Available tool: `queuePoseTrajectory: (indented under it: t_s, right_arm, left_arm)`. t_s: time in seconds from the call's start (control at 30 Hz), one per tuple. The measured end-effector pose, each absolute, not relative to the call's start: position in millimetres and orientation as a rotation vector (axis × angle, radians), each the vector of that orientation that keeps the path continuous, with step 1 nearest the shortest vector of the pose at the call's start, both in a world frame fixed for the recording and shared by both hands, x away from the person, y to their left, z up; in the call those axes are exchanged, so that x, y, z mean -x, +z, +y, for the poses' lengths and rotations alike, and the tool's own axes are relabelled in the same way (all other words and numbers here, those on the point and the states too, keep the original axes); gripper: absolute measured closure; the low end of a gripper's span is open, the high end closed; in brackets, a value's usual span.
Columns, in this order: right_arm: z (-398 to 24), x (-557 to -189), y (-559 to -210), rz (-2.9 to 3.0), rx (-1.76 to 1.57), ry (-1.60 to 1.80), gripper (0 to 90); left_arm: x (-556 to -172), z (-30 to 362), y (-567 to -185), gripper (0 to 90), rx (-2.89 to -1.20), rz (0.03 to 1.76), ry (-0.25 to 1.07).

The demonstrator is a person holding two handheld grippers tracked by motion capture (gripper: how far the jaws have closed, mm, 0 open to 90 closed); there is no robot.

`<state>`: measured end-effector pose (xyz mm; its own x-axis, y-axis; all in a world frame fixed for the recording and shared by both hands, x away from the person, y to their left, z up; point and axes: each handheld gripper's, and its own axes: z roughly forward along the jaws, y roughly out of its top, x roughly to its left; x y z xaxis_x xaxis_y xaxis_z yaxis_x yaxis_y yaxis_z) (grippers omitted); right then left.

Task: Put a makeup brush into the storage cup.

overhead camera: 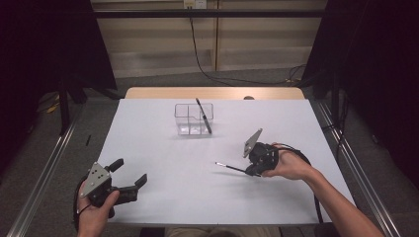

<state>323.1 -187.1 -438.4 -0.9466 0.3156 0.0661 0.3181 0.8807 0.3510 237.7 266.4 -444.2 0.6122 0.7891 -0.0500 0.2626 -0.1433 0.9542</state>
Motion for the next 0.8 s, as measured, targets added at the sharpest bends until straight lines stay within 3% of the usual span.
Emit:
queuePoseTrajectory:
  t_s: [0.8]
  right_arm:
    - [-205.3,-307.9,-436.7,-2.938,0.773,-1.094,86.3]
  left_arm:
    - [-237.9,266.4,-444.5,4.1,-1.695,0.879,0.577]
